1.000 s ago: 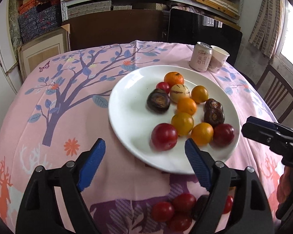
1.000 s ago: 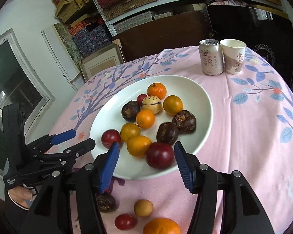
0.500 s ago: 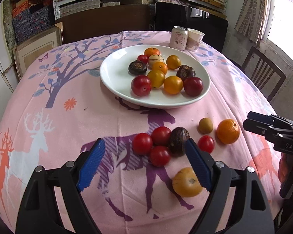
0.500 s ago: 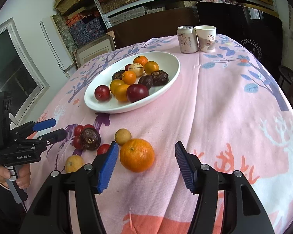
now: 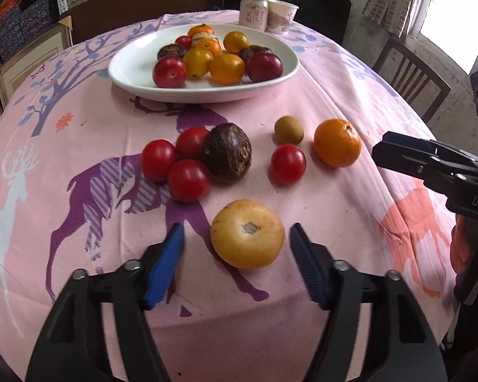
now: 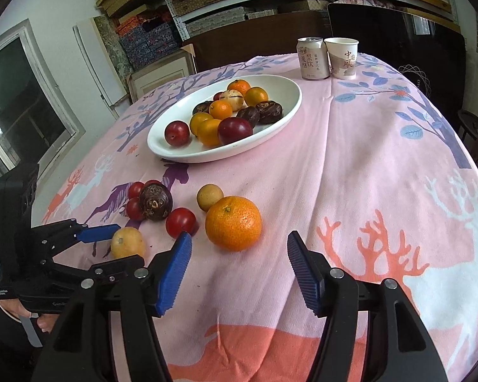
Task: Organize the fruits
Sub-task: 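Grasp a yellow tomato with the left gripper while the right gripper grasps a mandarin, then set the yellow tomato and mandarin on the white plate and open both grippers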
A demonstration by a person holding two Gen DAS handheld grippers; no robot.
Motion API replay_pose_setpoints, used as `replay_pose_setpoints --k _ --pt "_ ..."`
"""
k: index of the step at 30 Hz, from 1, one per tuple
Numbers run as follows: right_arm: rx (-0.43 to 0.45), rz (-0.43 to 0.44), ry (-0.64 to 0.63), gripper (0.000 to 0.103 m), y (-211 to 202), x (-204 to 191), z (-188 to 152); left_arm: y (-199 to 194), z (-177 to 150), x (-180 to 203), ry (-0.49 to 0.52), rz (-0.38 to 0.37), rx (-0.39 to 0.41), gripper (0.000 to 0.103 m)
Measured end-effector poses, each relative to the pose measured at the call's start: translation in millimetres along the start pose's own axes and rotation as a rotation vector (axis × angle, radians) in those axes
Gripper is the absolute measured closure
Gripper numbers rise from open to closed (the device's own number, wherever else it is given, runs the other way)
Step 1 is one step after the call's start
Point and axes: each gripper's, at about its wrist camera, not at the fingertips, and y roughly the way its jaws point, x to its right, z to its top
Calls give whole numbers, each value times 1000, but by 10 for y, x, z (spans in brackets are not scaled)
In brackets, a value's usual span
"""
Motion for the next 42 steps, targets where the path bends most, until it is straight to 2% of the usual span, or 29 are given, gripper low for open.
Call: replay_pose_setpoints --k 2,6,11,17,18,20,21,30,37,42 --pt "-13 -6 -22 38 17 -19 -15 -6 -10 33 20 6 18 60" --pt "-55 -24 -80 37 96 -91 -37 -13 -12 -3 2 -20 10 60" --pt "-123 -93 -117 35 352 -110 21 -126 -6 -63 3 -15 20 60" --pt "-138 -123 -146 35 552 -180 172 -285 -3 -158 -11 0 48 60" --pt "-138 -121 -154 38 578 -201 177 -296 -5 -170 -12 2 49 60" --pt "-122 -125 -170 50 599 -229 178 -304 -11 -186 -13 11 49 60" --pt "-124 -100 -165 56 590 -241 179 -304 -14 -192 -15 15 49 60" --pt "-46 -49 -85 56 219 -202 174 -412 14 -146 -12 40 67 60" --pt "51 -21 -105 56 -107 -300 305 -585 127 -72 7 71 109 60" --pt "88 6 -135 56 -235 -388 394 -709 303 -68 18 101 146 60"
